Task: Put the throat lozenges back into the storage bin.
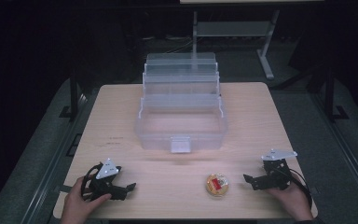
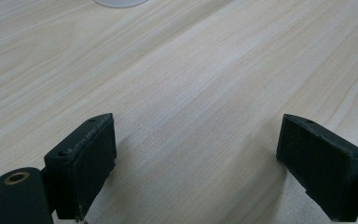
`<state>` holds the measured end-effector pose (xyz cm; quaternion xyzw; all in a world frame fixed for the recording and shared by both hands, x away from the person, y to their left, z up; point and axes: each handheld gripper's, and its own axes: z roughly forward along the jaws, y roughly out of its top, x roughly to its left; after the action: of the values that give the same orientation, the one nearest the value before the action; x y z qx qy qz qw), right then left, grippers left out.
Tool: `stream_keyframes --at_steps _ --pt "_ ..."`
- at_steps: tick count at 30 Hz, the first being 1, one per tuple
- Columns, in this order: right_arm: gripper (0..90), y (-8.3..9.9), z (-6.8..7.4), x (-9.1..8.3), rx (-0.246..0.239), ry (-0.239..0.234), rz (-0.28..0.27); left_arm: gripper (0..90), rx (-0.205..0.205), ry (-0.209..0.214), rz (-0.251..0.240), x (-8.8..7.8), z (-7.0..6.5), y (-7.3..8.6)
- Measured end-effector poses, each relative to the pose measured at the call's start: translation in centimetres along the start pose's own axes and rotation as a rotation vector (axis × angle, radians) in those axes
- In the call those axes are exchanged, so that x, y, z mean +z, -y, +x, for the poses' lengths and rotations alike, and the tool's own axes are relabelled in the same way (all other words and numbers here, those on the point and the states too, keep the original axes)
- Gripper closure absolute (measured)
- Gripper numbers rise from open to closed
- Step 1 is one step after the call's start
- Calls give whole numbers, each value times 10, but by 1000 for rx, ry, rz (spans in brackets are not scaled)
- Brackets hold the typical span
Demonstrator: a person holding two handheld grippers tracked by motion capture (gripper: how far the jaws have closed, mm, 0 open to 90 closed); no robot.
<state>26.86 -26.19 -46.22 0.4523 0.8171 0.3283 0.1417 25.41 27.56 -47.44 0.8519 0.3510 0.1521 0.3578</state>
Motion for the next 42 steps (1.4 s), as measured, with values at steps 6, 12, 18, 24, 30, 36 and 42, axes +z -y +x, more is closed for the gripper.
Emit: stream_keyframes --at_steps 6,12,18,24,30,36,42 --pt "0 -2 6 -3 -15 -16 -7 110 0 0 0 0 0 0" --pt "0 -3 10 -4 -23 -26 -10 110 0 0 0 0 0 0" --pt "0 -5 15 -5 -30 -36 -15 111 -1 0 0 0 0 0" --pt "0 -8 22 -6 -50 -49 -20 110 -1 -1 -1 0 0 0" --pt "0 -10 26 -6 -61 -59 -18 110 -2 -1 -1 0 0 0" --pt "0 -12 31 -5 -74 -72 -24 111 -3 -1 -1 0 0 0" --pt "0 -14 36 -5 -77 -88 -27 111 -3 -2 -1 0 -1 0"
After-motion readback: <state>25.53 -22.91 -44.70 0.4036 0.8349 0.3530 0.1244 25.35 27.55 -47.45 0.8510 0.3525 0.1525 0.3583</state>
